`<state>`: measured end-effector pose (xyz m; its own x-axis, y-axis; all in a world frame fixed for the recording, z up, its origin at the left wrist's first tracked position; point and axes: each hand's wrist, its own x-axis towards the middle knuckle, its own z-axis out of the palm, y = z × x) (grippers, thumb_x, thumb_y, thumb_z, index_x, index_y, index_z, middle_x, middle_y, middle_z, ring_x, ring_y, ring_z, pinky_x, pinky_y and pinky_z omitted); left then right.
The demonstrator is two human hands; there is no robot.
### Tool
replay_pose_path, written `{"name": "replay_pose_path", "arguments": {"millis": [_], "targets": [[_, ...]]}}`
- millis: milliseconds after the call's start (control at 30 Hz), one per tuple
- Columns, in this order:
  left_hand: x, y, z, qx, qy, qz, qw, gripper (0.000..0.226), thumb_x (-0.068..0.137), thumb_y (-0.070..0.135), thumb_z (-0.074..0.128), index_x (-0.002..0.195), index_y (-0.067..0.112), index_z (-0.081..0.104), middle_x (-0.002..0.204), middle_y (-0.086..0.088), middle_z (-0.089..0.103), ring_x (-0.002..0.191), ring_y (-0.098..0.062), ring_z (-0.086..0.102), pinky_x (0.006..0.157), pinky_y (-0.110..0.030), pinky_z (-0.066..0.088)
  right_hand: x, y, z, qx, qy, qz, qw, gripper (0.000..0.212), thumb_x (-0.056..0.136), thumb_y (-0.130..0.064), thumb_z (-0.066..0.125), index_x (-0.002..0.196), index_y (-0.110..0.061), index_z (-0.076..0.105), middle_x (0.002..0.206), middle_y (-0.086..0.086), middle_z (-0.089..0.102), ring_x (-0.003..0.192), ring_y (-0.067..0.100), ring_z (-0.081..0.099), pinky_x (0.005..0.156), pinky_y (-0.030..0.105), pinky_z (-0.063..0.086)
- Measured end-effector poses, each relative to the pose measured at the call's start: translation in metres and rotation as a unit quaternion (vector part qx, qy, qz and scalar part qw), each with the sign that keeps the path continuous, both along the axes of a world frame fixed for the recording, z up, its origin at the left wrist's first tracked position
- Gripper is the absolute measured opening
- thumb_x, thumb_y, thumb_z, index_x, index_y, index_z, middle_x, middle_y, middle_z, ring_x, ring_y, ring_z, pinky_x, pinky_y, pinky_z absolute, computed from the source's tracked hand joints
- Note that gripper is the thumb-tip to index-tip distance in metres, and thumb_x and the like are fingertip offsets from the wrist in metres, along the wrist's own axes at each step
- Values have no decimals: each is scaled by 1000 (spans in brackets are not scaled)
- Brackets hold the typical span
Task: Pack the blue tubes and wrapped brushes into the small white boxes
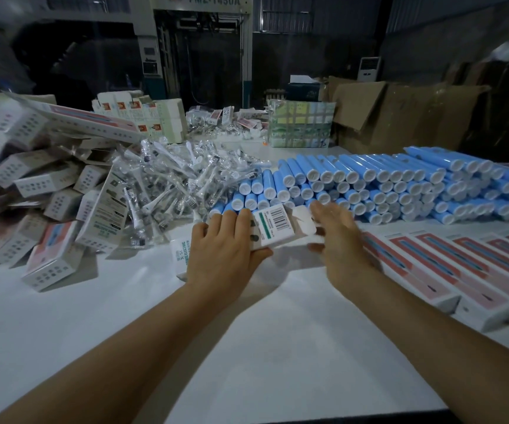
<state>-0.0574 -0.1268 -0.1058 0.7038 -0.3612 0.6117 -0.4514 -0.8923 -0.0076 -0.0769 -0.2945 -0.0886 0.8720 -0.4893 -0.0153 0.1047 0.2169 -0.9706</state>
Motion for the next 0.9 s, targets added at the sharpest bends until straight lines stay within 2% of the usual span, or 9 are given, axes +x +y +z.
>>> {"name": "replay_pose_path", "arguments": {"millis": [67, 167, 300, 400, 533, 600, 667, 733, 900], "targets": [[-2, -1, 0, 3, -2, 0, 1000, 71, 82, 60, 42, 122, 3, 56, 105, -13, 61, 91, -32, 57, 76, -43, 43, -4, 9, -2, 205, 12, 153, 967, 31, 83, -33, 64, 103, -10, 66, 104, 16, 71, 87, 26, 71, 86, 43, 54], [-5, -5, 1, 8, -7, 1, 1000, 71, 84, 61, 40, 120, 2, 58, 103, -13, 62, 89, -31, 58, 73, -41, 45, -5, 18, -7, 197, -57, 217, 954, 30, 76, -22, 65, 101, -6, 66, 98, 15, 73, 88, 26, 71, 85, 40, 56], [-8, -6, 1, 3, -19, -17, 1000, 72, 85, 59, 40, 120, -1, 58, 103, -16, 63, 90, -34, 59, 74, -44, 46, -5, 24, -14, -103, -84, 74, 988, 16, 91, -7, 56, 101, -16, 66, 98, 8, 73, 81, 13, 71, 69, 26, 58], [-12, -5, 0, 19, -23, -18, 999, 74, 89, 60, 28, 121, 0, 58, 105, -14, 63, 91, -33, 59, 76, -43, 47, -8, 28, -23, -399, -67, 14, 915, 39, 99, -18, 46, 138, -14, 46, 121, 6, 62, 99, 12, 64, 85, 31, 55], [-15, -6, 1, 39, -47, -10, 998, 72, 89, 56, 26, 116, -1, 61, 100, -13, 64, 86, -31, 60, 71, -42, 48, -12, 27, -25, -482, -80, 18, 872, 53, 100, -30, 40, 149, -15, 26, 135, 8, 52, 117, 18, 55, 93, 31, 50], [-15, -5, 1, 45, -53, -10, 998, 70, 89, 55, 28, 116, 0, 61, 100, -13, 64, 86, -31, 61, 70, -42, 48, -14, 28, -24, -429, -68, 56, 899, 56, 99, -39, 40, 149, -16, 27, 136, 7, 53, 121, 19, 54, 99, 36, 48], [-13, -4, 1, 41, -44, -17, 998, 67, 89, 55, 34, 117, 0, 60, 101, -14, 64, 86, -33, 60, 71, -43, 48, -14, 28, -18, -223, -69, 111, 966, 46, 101, -40, 38, 138, -14, 46, 113, 3, 68, 104, 15, 65, 88, 32, 55], [-12, -2, 0, 34, -37, -16, 999, 64, 87, 54, 44, 116, 0, 60, 101, -15, 64, 86, -33, 60, 71, -44, 48, -12, 25, -12, -29, -66, 163, 984, 35, 102, -32, 35, 111, -13, 63, 88, 2, 74, 84, 13, 70, 72, 25, 58], [-9, -1, 0, 24, -33, -16, 999, 64, 77, 50, 61, 115, -1, 61, 103, -16, 64, 88, -35, 61, 71, -44, 48, -11, 22, -7, 35, -72, 168, 983, 28, 102, -19, 40, 119, -6, 58, 108, 18, 67, 98, 24, 67, 80, 33, 57]]}}
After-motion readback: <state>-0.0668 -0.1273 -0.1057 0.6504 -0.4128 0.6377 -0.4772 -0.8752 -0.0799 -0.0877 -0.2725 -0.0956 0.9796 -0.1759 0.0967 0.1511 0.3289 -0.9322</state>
